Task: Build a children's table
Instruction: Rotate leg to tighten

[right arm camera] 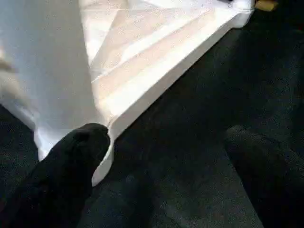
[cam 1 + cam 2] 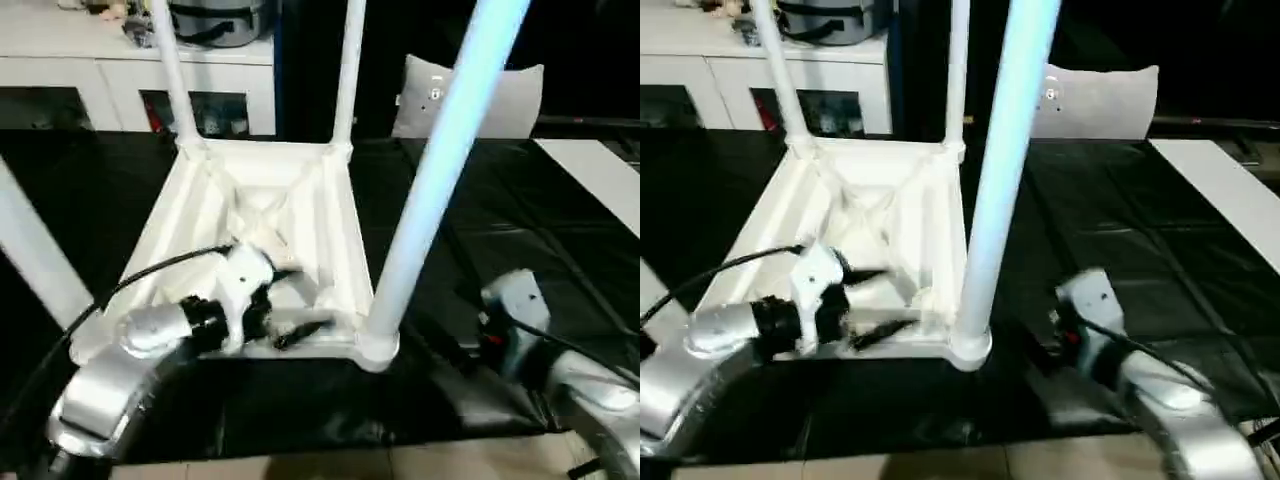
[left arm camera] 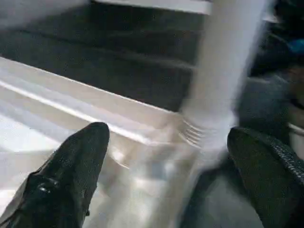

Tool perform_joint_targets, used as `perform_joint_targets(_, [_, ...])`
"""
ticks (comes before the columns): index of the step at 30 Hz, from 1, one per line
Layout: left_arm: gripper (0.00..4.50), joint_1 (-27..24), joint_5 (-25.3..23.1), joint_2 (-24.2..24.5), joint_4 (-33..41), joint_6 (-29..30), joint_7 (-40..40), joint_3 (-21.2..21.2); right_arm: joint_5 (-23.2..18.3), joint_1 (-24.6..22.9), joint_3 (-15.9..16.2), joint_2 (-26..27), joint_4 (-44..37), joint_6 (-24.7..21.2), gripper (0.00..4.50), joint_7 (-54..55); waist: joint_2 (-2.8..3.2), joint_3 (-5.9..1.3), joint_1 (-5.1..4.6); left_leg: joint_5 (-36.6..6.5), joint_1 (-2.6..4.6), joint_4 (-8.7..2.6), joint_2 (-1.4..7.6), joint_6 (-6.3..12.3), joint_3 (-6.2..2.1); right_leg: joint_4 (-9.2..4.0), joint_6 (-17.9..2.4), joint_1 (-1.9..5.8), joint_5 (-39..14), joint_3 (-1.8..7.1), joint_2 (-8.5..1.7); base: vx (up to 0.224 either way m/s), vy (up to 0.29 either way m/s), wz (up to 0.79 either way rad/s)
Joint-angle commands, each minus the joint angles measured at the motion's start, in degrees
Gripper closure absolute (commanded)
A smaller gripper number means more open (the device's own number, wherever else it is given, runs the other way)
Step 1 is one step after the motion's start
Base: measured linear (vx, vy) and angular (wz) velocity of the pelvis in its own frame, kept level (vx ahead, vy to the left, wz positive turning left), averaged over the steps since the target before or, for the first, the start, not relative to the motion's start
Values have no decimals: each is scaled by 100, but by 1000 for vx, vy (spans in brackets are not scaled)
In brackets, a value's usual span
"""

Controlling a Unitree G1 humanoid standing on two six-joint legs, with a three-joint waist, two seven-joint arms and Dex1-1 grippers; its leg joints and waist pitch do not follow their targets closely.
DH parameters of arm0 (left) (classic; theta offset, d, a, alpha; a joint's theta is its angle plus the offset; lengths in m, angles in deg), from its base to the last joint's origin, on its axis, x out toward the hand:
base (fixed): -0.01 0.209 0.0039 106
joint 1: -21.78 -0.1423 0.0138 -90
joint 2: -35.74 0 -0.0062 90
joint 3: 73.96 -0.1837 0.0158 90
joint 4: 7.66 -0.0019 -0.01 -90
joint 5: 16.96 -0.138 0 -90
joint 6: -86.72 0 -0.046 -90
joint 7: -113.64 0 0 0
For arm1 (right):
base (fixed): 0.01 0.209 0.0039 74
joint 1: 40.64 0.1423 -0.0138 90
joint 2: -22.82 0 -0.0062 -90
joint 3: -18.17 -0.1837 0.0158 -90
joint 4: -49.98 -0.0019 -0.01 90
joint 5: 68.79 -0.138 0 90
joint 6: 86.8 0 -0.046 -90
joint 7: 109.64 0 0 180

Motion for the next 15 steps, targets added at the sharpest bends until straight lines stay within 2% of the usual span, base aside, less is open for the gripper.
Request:
perform_joint_targets(1, [41,420,-124,84,-487,-139,-561,-360,-102,46,36,-327,70,76,0,-486,-11,-146,-21,-2259,137,-563,438,-268,-165,-689,-907,-84,-2071,298,-523,0,0,0])
perform_joint_targets(3, [54,554,-204,88,-669,-172,-647,-439,-148,64,42,-373,69,60,0,-594,-12,-165,-25,-2010,83,-560,442,-177,-138,-662,-985,-49,-1844,285,-540,0,0,0])
perform_joint_targets(5, [79,1001,-478,85,-1289,-288,-876,-695,-266,140,89,-469,44,-35,0,-820,-17,-195,-24,-1797,71,-555,456,-82,-116,-641,-1058,-52,-1589,282,-549,0,0,0])
perform_joint_targets(6, [86,1132,-518,60,-1458,-293,-952,-750,-294,156,126,-505,38,-55,0,-888,-2,-231,-15,-1570,65,-546,461,-29,-108,-590,-1136,-40,-1193,271,-538,0,0,0])
perform_joint_targets(7, [92,1146,-522,55,-1476,-296,-958,-754,-296,157,131,-509,37,-59,0,-893,-7,-234,-26,-1408,35,-542,465,41,-101,-562,-1216,-26,-857,267,-538,0,0,0])
perform_joint_targets(10, [124,1396,-602,-48,-1833,-373,-1115,-883,-333,167,244,-563,6,-105,0,-1016,-14,-262,-22,-1152,28,-514,478,178,-77,-524,-1391,-7,-347,267,-557,0,0,0])
perform_joint_targets(11, [124,1431,-616,-52,-1886,-373,-1165,-929,-339,166,261,-563,0,-116,0,-1025,-1,-283,-9,-855,17,-485,476,335,-56,-496,-1478,1,94,266,-561,0,0,0])
perform_joint_targets(12, [141,1535,-659,-66,-2056,-422,-1312,-1059,-369,158,306,-568,-16,-139,0,-1078,14,-288,-3,-767,17,-477,469,381,-48,-495,-1497,-2,218,264,-556,0,0,0])
perform_joint_targets(14, [141,1629,-705,-111,-2218,-469,-1384,-1147,-381,145,336,-574,-33,-152,0,-1127,1,-349,32,-391,10,-427,479,543,-29,-438,-1546,10,804,260,-556,0,0,0])
perform_joint_targets(15, [150,1659,-722,-140,-2269,-475,-1379,-1160,-377,137,339,-577,-41,-150,0,-1143,6,-344,36,-200,-5,-420,485,656,-22,-405,-1609,-7,1172,247,-547,0,0,0])
